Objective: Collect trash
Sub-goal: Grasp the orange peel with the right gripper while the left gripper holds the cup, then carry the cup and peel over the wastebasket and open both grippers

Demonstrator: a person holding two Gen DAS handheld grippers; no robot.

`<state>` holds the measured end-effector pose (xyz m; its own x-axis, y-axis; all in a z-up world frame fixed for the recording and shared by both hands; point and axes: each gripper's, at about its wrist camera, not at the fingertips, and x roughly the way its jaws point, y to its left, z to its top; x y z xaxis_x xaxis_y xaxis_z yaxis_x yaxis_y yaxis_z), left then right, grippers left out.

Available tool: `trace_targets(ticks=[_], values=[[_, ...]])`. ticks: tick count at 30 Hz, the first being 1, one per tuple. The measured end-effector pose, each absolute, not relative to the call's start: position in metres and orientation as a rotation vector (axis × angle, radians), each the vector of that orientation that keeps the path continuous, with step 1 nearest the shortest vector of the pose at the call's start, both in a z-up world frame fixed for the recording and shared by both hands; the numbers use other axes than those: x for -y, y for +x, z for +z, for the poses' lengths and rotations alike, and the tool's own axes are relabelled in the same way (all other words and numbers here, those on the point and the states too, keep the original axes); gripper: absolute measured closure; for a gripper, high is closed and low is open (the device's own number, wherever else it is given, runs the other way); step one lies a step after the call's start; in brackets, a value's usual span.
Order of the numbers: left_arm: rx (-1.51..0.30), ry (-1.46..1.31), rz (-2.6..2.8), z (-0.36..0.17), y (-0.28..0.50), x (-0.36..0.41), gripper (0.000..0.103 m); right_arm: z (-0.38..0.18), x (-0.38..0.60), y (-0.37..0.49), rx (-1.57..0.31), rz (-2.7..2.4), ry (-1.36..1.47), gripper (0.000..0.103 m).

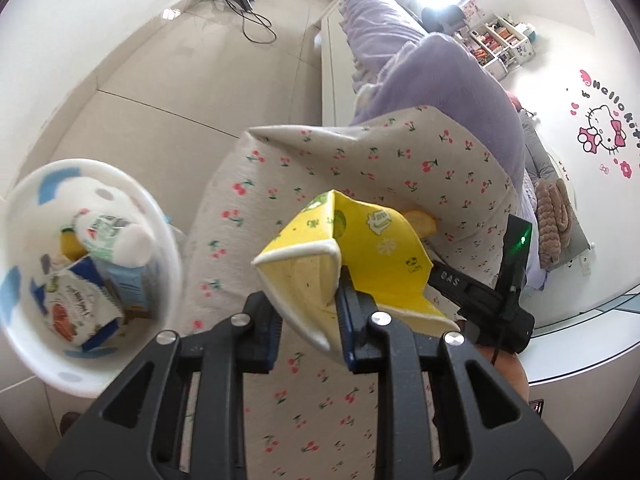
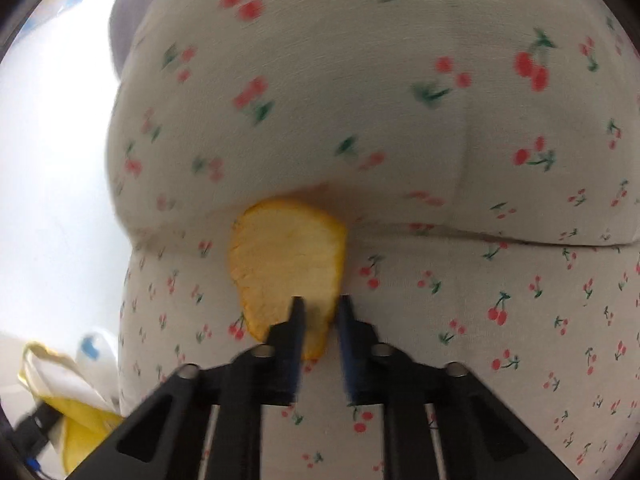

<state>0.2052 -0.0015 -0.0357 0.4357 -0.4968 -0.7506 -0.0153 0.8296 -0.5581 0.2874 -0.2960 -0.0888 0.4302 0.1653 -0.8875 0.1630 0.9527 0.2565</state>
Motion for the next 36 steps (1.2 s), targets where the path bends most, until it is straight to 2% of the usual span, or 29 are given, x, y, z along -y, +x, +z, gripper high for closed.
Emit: trace_targets(ticks=[6,18,28,36], values=[[-1.08,-0.557,-0.278,-0.039,0.194,-0.022,0.077,-0.081,0.263,0.266,-1.128,0.122,0.287,0.097],[-1.039,-0.539,-0.208,-0.029,0.165,-0.07,0.077,-0.072,0.242,0.219,-1.148,0.176,0.277,0.098],[-1.018,-0.509,-0.149,-0.029,0.15,-0.103,0.076,-0.044,0.232,0.197,-1.117,0.235,0.273,0.098],[-1.025,-0.45,-0.064,-0.037,0.148,-0.125,0.075,-0.029,0.184,0.191,-1.096,0.324,0.241,0.098]])
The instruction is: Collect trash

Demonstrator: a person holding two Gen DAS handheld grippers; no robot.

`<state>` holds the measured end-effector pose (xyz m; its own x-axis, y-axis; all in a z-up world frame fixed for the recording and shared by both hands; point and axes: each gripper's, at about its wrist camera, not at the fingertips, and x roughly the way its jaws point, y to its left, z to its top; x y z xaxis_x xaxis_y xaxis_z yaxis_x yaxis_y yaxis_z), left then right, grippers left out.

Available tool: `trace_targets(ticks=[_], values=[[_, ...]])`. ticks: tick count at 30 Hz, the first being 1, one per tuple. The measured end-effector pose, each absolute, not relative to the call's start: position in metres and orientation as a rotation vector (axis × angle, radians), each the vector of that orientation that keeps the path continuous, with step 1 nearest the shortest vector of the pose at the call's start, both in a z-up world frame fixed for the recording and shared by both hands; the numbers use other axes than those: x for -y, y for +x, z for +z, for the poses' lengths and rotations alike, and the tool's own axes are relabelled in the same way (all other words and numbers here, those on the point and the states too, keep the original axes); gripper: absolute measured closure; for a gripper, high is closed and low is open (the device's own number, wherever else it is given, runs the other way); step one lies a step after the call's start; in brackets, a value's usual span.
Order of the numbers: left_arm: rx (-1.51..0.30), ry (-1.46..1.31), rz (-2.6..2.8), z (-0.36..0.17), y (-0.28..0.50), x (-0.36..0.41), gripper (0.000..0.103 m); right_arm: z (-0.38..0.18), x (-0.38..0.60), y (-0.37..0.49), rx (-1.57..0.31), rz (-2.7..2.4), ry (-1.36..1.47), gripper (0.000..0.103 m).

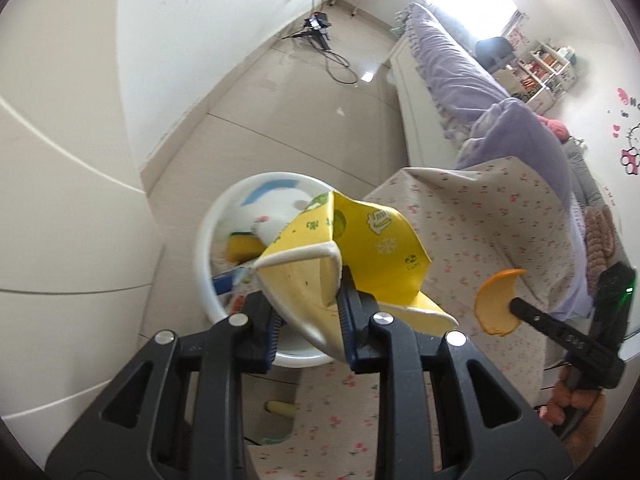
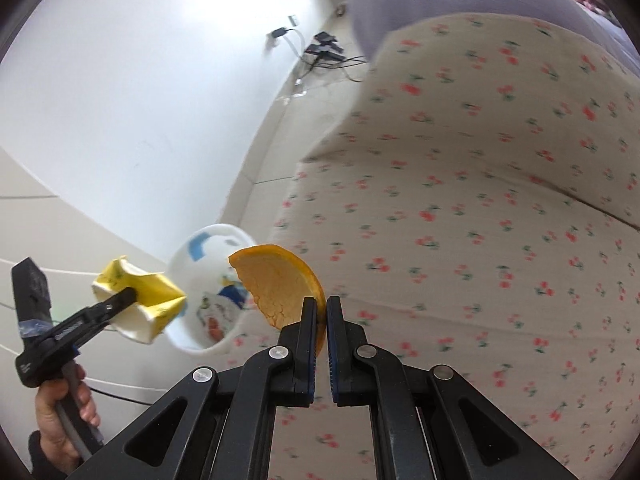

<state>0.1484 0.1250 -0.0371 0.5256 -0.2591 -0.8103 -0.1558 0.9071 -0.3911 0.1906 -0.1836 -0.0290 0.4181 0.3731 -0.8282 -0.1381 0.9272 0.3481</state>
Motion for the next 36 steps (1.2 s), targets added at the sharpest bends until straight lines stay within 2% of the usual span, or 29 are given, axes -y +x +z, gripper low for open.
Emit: trace_targets(ticks=[5,7,8,9,12,14,20,23,25,26,27,28,29,34,36], values=[[-1.005,-0.407,-0.014,-0.041,0.152,-0.13,0.071,-0.028,0.154,0.194,-1.094,0.361,0.232,0.098],[-0.996,-0.362,0.021,-0.038,0.154,-0.13,0.053,-0.027,0.145,0.194,-1.093,0.372,0.228,0.098],[-0.995,-0.347,0.034,-0.036,0.154,-0.13,0.029,-0.027,0.139,0.195,-1.093,0.378,0.226,0.098],[-0.993,-0.334,0.05,-0.034,0.153,-0.13,0.014,-0.028,0.136,0.194,-1.093,0.382,0.225,0.098],[-0.992,-0.292,0.076,-0.028,0.149,-0.132,0.01,-0.027,0.124,0.195,-1.093,0.395,0.223,0.098],[-0.999,-0.283,0.078,-0.028,0.146,-0.135,0.001,-0.029,0.116,0.196,-1.092,0.401,0.22,0.098],[-1.031,-0.293,0.085,-0.031,0.135,-0.144,0.001,-0.037,0.096,0.2,-1.092,0.424,0.232,0.097],[-1.027,-0.297,0.094,-0.029,0.128,-0.144,0.001,-0.039,0.091,0.202,-1.045,0.483,0.281,0.093],[-1.022,-0.301,0.099,-0.027,0.124,-0.145,0.001,-0.039,0.09,0.204,-1.034,0.493,0.292,0.082],[-1.021,-0.304,0.103,-0.026,0.121,-0.145,0.001,-0.04,0.091,0.204,-1.041,0.484,0.293,0.064],[-1.021,-0.305,0.109,-0.026,0.118,-0.144,0.001,-0.039,0.092,0.203,-1.044,0.473,0.295,0.033],[-1.021,-0.302,0.114,-0.026,0.115,-0.142,0.001,-0.037,0.096,0.2,-1.03,0.45,0.301,0.021],[-1.021,-0.298,0.118,-0.025,0.114,-0.141,0.001,-0.033,0.099,0.197,-1.013,0.431,0.303,0.017],[-1.007,-0.255,0.104,-0.017,0.1,-0.125,0.001,-0.009,0.107,0.179,-0.996,0.389,0.213,0.016],[-1.002,-0.231,0.091,-0.012,0.094,-0.114,0.001,0.001,0.112,0.167,-0.975,0.355,0.161,0.012]])
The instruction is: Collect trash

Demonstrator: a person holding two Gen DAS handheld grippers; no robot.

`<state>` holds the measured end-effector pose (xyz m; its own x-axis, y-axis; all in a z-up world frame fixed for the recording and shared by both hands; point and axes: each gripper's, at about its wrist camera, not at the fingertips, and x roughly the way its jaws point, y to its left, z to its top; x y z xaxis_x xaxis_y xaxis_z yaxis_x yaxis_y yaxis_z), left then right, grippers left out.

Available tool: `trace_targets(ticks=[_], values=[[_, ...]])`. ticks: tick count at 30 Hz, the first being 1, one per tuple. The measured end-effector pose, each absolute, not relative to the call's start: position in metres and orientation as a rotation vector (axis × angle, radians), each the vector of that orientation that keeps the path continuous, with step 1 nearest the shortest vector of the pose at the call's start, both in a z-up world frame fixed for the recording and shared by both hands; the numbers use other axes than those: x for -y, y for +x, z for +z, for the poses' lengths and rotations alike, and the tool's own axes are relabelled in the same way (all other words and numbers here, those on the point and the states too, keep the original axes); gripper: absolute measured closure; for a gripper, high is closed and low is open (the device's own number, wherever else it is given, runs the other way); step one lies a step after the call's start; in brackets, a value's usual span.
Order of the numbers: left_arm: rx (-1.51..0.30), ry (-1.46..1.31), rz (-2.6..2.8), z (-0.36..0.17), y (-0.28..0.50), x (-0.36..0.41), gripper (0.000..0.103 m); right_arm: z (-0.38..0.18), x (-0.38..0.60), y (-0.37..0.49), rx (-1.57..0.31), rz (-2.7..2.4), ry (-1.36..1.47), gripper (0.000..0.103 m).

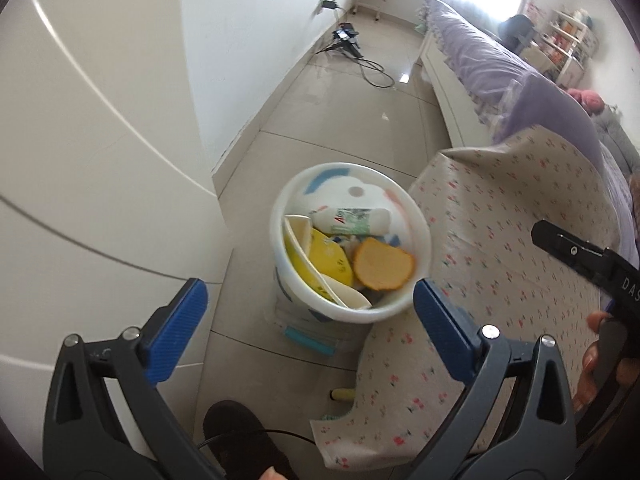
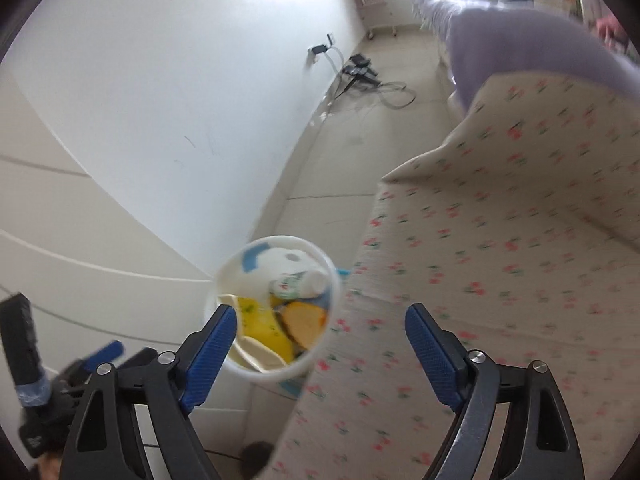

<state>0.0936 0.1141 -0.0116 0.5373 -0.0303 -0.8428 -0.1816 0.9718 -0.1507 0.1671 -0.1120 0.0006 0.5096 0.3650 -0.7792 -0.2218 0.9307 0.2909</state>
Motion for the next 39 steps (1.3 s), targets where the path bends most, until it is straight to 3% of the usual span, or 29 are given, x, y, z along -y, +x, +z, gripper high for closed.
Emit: trace_targets(ticks=[3,20,39], values=[[-0.987,-0.19,0.063,-0.003,0.082,-0.095,0.001,0.013,0.124,0.146,-0.948,0.307,0.121,0.0],[-0.877,-0.095,-0.004,0.025,0.013,-0.028,0.001,0.048,0.186,0.021,-0.734,0.037,0.006,0.0],[-0.829,-0.084,-0.01,0.03,0.001,-0.014,0.001,0.02,0.186,0.018,-0.783,0.038,0.03,0.0]])
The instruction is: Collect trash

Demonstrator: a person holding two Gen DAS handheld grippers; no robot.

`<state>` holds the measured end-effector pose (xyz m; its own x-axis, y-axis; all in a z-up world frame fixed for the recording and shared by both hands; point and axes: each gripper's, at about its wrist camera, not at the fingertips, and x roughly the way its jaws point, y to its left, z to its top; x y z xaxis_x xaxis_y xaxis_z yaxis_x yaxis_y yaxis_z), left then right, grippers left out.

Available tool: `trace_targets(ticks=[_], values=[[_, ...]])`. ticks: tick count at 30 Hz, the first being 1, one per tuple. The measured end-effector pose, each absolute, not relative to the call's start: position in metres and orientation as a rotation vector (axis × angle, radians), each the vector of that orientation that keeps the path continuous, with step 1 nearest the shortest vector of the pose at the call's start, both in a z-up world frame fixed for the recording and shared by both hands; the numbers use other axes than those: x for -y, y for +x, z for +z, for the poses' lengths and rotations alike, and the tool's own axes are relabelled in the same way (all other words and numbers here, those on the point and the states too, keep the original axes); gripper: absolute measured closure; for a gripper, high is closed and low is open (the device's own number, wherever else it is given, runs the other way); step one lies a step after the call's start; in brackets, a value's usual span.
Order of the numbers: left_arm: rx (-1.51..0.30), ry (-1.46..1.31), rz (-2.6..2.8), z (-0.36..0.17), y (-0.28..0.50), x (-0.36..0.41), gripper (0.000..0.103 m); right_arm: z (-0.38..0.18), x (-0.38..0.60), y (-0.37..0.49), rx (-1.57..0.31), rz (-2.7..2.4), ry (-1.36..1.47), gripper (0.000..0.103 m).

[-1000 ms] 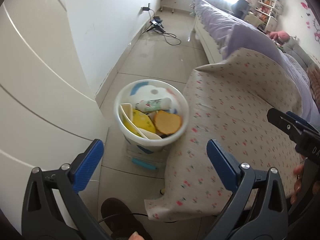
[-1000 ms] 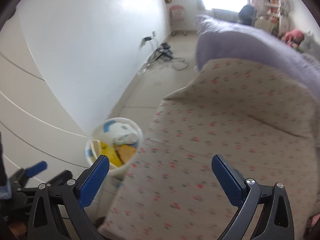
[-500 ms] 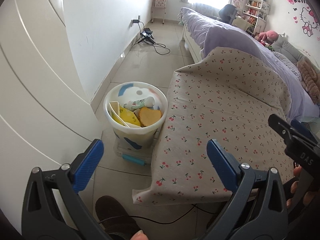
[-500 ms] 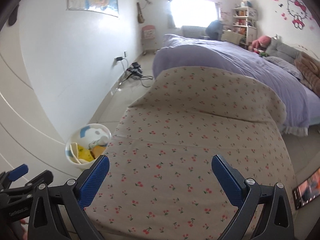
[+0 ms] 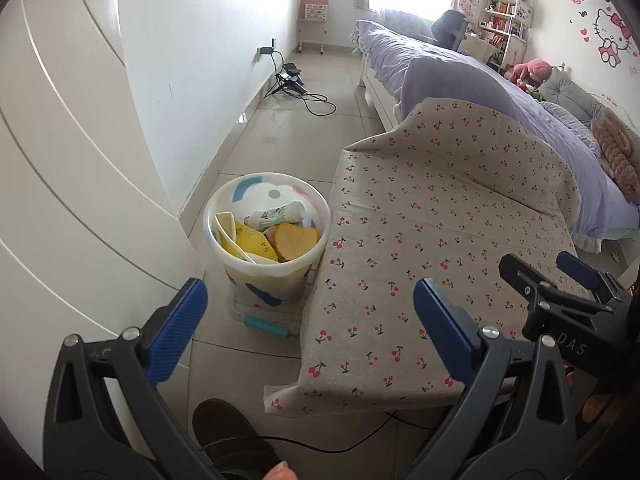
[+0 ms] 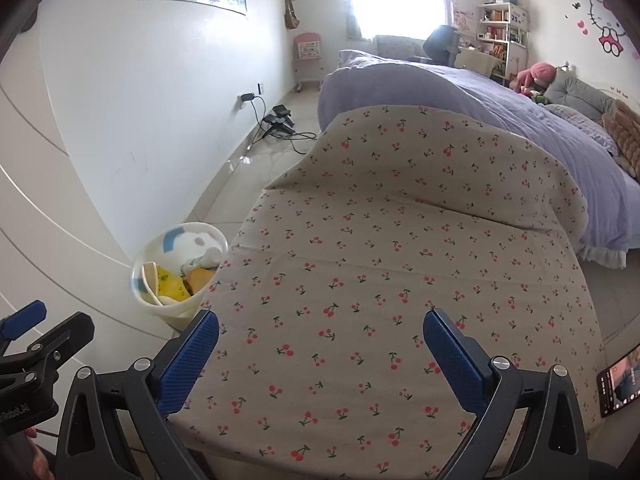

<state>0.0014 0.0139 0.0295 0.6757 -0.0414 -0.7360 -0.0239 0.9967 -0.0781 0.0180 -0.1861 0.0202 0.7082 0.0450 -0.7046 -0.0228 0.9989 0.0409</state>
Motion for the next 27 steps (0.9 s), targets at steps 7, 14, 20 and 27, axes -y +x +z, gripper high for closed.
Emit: trace_targets(ticks=[7,14,20,27], values=[[-0.828,-0.089,-0.009,0.0292,0.0005,-0.014,0.001,0.0216,0.1864,0.0168,-0.779,0.041,0.039,0.0],[-0.823,-0.093,-0.01,0.0288,-0.0005,-0.0127,0.001,0.023,0.1886,0.0149,-0.781,0.043,0.051,0.0],[-0.832,-0.098,-0.015,0.0277,0.0005,-0.0112,0.001,0.0222,0.188,0.0148,-0.786,0.047,0.056,0.0],[-0.834,-0.105,-0.018,0.027,0.0006,-0.0125,0.001,0.021,0.1865,0.0151,-0.791,0.051,0.058,0.0]])
